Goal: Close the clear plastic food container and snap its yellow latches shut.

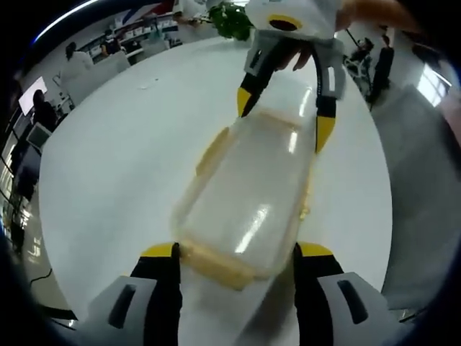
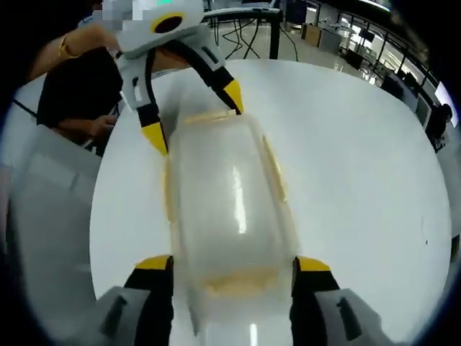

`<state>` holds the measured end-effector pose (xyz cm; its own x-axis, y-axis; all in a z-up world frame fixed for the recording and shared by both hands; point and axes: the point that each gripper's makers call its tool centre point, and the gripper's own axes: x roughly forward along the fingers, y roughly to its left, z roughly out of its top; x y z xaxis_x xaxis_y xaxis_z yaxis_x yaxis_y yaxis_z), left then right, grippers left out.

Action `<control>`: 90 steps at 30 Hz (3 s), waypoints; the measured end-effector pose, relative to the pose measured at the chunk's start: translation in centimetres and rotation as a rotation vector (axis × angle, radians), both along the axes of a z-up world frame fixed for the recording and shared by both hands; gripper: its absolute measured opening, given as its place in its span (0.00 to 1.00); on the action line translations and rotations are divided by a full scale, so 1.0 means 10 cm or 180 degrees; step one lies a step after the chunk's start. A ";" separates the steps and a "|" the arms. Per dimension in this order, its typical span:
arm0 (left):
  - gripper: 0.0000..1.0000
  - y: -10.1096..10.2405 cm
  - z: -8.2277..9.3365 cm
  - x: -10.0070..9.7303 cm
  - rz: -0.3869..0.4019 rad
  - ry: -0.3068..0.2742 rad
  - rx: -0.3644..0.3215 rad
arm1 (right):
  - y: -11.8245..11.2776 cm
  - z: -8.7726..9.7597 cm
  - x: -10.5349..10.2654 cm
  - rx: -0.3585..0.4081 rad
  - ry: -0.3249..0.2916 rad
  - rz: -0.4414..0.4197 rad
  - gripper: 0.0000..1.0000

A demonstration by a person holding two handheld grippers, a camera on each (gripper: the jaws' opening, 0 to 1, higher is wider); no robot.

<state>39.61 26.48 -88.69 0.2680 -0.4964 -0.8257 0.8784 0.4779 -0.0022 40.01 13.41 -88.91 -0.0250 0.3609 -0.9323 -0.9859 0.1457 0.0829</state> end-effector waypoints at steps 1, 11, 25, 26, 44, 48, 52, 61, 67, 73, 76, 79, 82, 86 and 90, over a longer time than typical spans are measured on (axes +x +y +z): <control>0.61 0.02 0.00 0.00 0.0015 0.0003 0.0005 | -0.02 0.00 0.00 -0.0024 -0.0008 0.0021 0.57; 0.59 0.11 -0.01 -0.03 -0.0178 0.0083 0.0153 | -0.09 -0.01 0.02 -0.0275 -0.0253 0.0622 0.41; 0.41 0.37 0.00 -0.17 -0.1016 0.0224 0.0688 | 0.00 -0.03 0.01 -0.0309 -0.0212 0.0545 0.38; 0.38 0.40 0.00 -0.14 -0.1091 0.0207 0.0794 | 0.00 -0.04 0.01 -0.0282 -0.0225 0.0649 0.39; 0.37 0.33 -0.02 -0.10 -0.1299 0.0186 0.0778 | 0.01 -0.02 -0.09 -0.0261 -0.0235 0.0845 0.47; 0.37 0.30 -0.02 -0.08 -0.1048 0.0223 0.0706 | 0.03 0.02 -0.03 -0.0103 -0.0335 0.0882 0.37; 0.37 0.31 -0.02 -0.10 -0.1120 0.0197 0.0716 | 0.04 0.00 -0.10 -0.0151 -0.0237 0.0859 0.36; 0.37 0.29 0.07 -0.19 -0.1070 0.0225 0.0713 | -0.01 0.05 -0.11 -0.0196 -0.0185 0.0908 0.36; 0.37 0.28 0.27 -0.26 -0.1029 0.0281 0.0661 | -0.04 0.23 -0.18 -0.0083 -0.0123 0.0923 0.36; 0.37 0.20 0.49 -0.24 -0.0997 0.0191 0.0683 | -0.10 0.45 -0.14 -0.0062 -0.0224 0.0942 0.36; 0.37 0.15 0.58 -0.17 -0.0991 0.0130 0.0689 | -0.15 0.55 -0.08 -0.0061 -0.0288 0.0926 0.36; 0.37 0.10 0.69 -0.10 -0.1013 0.0010 0.0705 | -0.20 0.66 -0.03 -0.0030 -0.0358 0.0888 0.36; 0.37 0.01 0.77 -0.06 -0.1032 -0.0041 0.0699 | -0.30 0.75 -0.02 -0.0021 -0.0387 0.0849 0.36; 0.37 -0.16 0.86 -0.04 -0.1108 -0.0073 0.0700 | -0.48 0.82 -0.03 -0.0026 -0.0394 0.0816 0.36; 0.37 -0.37 0.91 -0.01 -0.1162 -0.0110 0.0676 | -0.66 0.87 -0.03 -0.0058 -0.0416 0.0764 0.36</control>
<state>39.52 22.83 -79.54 0.1355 -0.3837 -0.9135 0.9879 0.1220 0.0953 39.75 6.76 -80.19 0.0132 0.3422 -0.9395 -0.9945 -0.0932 -0.0479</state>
